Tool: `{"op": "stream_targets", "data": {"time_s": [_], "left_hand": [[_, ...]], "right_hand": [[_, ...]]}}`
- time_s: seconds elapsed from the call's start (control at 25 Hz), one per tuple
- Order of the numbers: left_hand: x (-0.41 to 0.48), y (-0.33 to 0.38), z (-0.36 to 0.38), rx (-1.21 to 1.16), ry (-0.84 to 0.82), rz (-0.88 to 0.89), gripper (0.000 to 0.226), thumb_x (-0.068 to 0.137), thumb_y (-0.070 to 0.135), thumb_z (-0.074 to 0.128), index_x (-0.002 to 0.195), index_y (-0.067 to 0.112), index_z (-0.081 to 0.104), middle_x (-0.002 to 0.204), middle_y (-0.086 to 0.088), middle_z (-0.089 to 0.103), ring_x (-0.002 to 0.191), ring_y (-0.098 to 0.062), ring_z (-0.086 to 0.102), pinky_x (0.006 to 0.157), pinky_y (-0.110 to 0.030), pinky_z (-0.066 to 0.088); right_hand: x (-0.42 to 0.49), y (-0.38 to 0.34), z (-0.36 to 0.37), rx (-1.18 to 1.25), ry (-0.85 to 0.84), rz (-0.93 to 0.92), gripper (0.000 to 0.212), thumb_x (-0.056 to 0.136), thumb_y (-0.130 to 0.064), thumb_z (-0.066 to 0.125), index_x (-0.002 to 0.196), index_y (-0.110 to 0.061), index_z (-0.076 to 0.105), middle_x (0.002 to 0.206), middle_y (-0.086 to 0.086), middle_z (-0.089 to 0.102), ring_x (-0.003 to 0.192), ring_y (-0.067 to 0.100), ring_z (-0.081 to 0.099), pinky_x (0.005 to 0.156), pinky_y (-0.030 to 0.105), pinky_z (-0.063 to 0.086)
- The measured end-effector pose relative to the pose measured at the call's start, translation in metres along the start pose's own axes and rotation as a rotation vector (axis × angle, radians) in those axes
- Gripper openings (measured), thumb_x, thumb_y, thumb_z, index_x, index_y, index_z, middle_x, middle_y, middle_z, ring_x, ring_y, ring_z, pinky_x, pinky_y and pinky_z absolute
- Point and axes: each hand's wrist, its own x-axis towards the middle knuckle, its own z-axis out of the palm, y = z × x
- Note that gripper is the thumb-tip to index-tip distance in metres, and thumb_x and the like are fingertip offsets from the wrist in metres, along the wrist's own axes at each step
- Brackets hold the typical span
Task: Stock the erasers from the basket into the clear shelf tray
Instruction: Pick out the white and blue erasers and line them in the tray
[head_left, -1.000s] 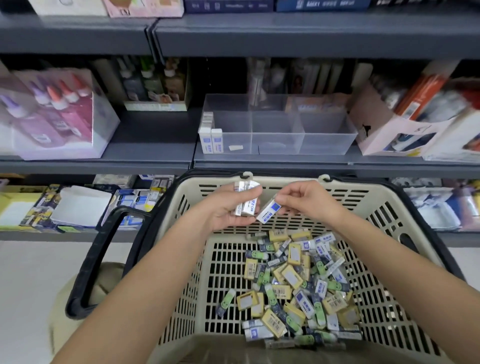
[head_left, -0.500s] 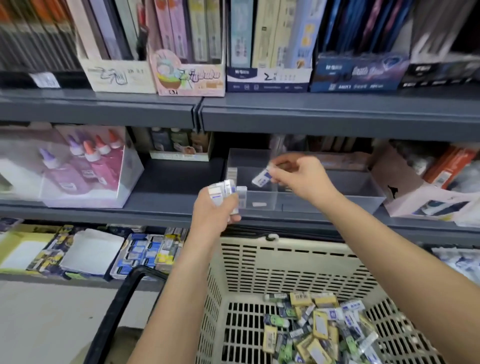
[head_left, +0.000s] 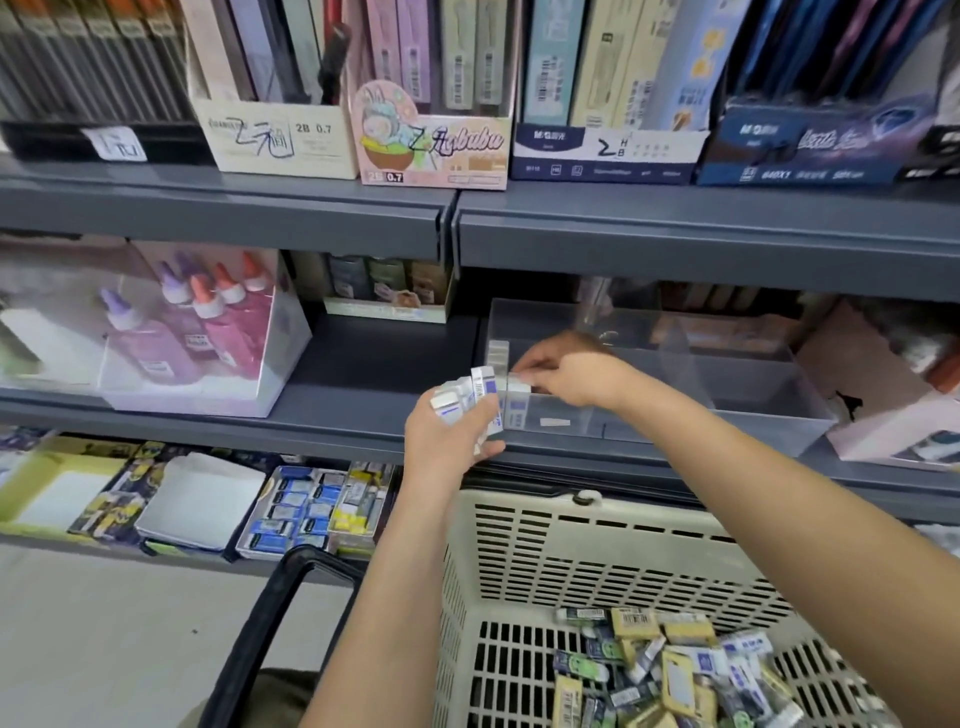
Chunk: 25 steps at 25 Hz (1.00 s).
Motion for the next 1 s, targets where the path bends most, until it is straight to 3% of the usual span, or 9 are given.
{"op": "stream_targets", "data": {"time_s": [0.12, 0.2, 0.32, 0.4, 0.52, 0.68, 0.8, 1.0], "left_hand": [[-0.003, 0.002, -0.001, -0.065, -0.085, -0.065, 0.024, 0.083, 0.011, 0.069, 0.105, 0.015, 0.061, 0.089, -0.002, 0.073, 0.073, -0.011, 0.070, 0.055, -0.022, 0.053], [-0.005, 0.003, -0.001, -0.075, -0.130, -0.097, 0.022, 0.083, 0.011, 0.069, 0.104, 0.015, 0.062, 0.086, -0.001, 0.074, 0.070, -0.011, 0.070, 0.055, -0.023, 0.053], [-0.004, 0.003, 0.000, -0.074, -0.160, -0.108, 0.023, 0.083, 0.012, 0.069, 0.104, 0.015, 0.062, 0.085, -0.001, 0.073, 0.068, -0.010, 0.069, 0.054, -0.022, 0.052], [-0.004, 0.002, 0.001, -0.059, -0.170, -0.090, 0.023, 0.083, 0.012, 0.069, 0.104, 0.016, 0.061, 0.085, -0.001, 0.071, 0.067, -0.009, 0.068, 0.053, -0.022, 0.052], [-0.003, -0.001, 0.002, 0.003, -0.170, -0.034, 0.023, 0.083, 0.011, 0.069, 0.103, 0.018, 0.060, 0.086, 0.000, 0.071, 0.069, -0.009, 0.068, 0.054, -0.022, 0.052], [0.002, -0.001, 0.001, 0.025, -0.112, -0.033, 0.017, 0.088, 0.010, 0.060, 0.102, 0.019, 0.058, 0.074, 0.007, 0.073, 0.066, -0.006, 0.068, 0.053, -0.022, 0.051], [0.004, -0.002, -0.001, 0.046, -0.090, -0.047, 0.017, 0.087, 0.006, 0.054, 0.097, 0.019, 0.059, 0.069, 0.006, 0.072, 0.062, -0.006, 0.067, 0.053, -0.023, 0.051], [0.005, -0.003, -0.002, -0.018, -0.075, -0.049, 0.014, 0.087, 0.006, 0.058, 0.097, 0.016, 0.060, 0.079, 0.000, 0.071, 0.075, -0.010, 0.071, 0.055, -0.022, 0.053]], "right_hand": [[-0.002, -0.002, -0.003, -0.130, -0.079, -0.048, 0.028, 0.096, -0.027, 0.046, 0.114, -0.019, 0.065, 0.120, 0.000, 0.064, 0.105, 0.020, 0.057, 0.083, 0.023, 0.041], [-0.007, -0.003, -0.004, -0.161, -0.032, -0.074, 0.030, 0.097, -0.027, 0.042, 0.115, -0.017, 0.063, 0.120, 0.002, 0.063, 0.105, 0.022, 0.057, 0.088, 0.028, 0.044], [-0.019, -0.007, -0.006, 0.096, 0.186, -0.093, 0.025, 0.094, -0.029, 0.047, 0.101, -0.016, 0.067, 0.092, -0.006, 0.070, 0.084, 0.013, 0.063, 0.080, 0.028, 0.049], [-0.029, -0.012, -0.008, 0.272, 0.076, -0.119, 0.022, 0.094, -0.030, 0.050, 0.091, -0.017, 0.068, 0.067, -0.017, 0.066, 0.064, -0.002, 0.061, 0.063, 0.017, 0.048], [-0.037, -0.014, -0.011, 0.404, -0.078, -0.112, 0.011, 0.092, -0.020, 0.056, 0.093, -0.018, 0.067, 0.065, -0.016, 0.067, 0.060, -0.005, 0.062, 0.056, 0.013, 0.049], [-0.030, -0.009, -0.027, 0.621, 0.142, 0.026, 0.014, 0.086, -0.008, 0.060, 0.078, -0.018, 0.062, 0.063, -0.007, 0.069, 0.050, -0.001, 0.062, 0.046, 0.011, 0.047], [-0.018, -0.005, -0.033, 0.630, 0.287, 0.100, 0.020, 0.083, -0.008, 0.060, 0.072, -0.025, 0.060, 0.069, -0.006, 0.067, 0.053, 0.001, 0.063, 0.054, 0.015, 0.051], [-0.004, -0.002, -0.019, 0.491, 0.267, 0.116, 0.021, 0.080, -0.010, 0.062, 0.069, -0.027, 0.061, 0.075, 0.001, 0.070, 0.072, 0.018, 0.067, 0.073, 0.035, 0.055]]}}
